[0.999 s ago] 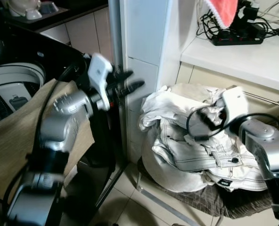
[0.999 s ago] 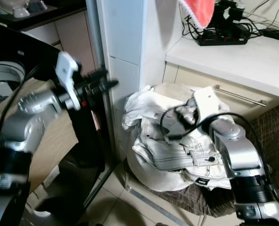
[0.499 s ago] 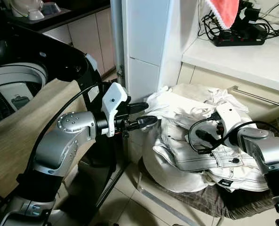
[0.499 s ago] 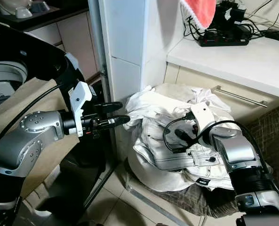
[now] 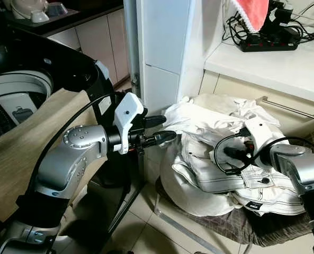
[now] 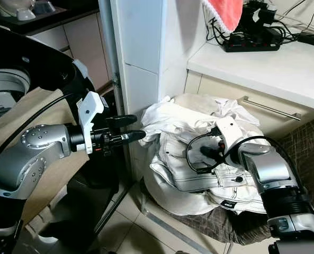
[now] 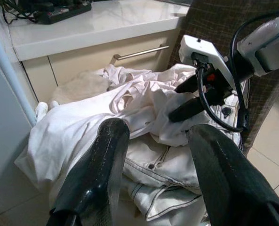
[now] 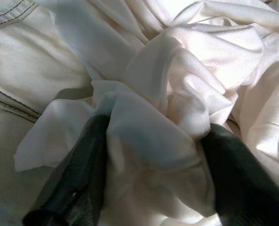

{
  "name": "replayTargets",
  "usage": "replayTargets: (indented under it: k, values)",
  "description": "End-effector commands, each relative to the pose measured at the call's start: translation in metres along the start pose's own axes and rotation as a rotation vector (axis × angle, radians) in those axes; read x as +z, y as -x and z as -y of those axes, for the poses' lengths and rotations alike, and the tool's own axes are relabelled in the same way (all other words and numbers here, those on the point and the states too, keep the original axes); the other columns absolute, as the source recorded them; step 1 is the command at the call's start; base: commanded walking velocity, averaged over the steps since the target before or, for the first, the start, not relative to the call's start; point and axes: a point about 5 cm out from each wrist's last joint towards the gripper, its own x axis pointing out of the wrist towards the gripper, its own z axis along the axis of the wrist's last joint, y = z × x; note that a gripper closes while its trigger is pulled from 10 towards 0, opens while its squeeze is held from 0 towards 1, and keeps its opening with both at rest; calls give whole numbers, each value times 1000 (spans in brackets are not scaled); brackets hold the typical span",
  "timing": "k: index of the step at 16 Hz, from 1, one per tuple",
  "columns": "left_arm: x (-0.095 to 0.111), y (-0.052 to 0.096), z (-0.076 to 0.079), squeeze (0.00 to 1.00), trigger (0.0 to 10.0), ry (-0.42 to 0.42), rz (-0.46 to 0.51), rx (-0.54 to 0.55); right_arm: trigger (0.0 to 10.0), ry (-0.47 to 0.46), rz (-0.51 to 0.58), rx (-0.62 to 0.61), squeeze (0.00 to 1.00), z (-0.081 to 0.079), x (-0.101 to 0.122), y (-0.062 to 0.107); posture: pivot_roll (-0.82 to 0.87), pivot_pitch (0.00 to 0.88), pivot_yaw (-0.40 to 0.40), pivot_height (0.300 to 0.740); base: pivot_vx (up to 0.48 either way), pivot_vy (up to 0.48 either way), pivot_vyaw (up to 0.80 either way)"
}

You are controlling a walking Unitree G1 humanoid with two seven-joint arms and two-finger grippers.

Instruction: Clothes washing

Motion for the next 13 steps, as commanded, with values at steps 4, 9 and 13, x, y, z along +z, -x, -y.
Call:
replayTargets:
  k: [4, 9, 13]
  values:
    - [4, -2, 5, 0, 10000, -27, -11, -13, 0, 0, 3, 22, 0, 2, 1, 4, -132, 0, 25, 740, 0, 0, 0]
    - [3, -5, 6, 0, 10000, -34, -13, -4, 0, -15, 39, 60, 0, 1, 6, 8, -144, 0, 21, 740, 0, 0, 0]
    - [4, -8, 6, 0, 10000, -20, 5, 26, 0, -98, 171, 115, 0, 2, 23, 19, -152, 0, 15, 740, 0, 0, 0]
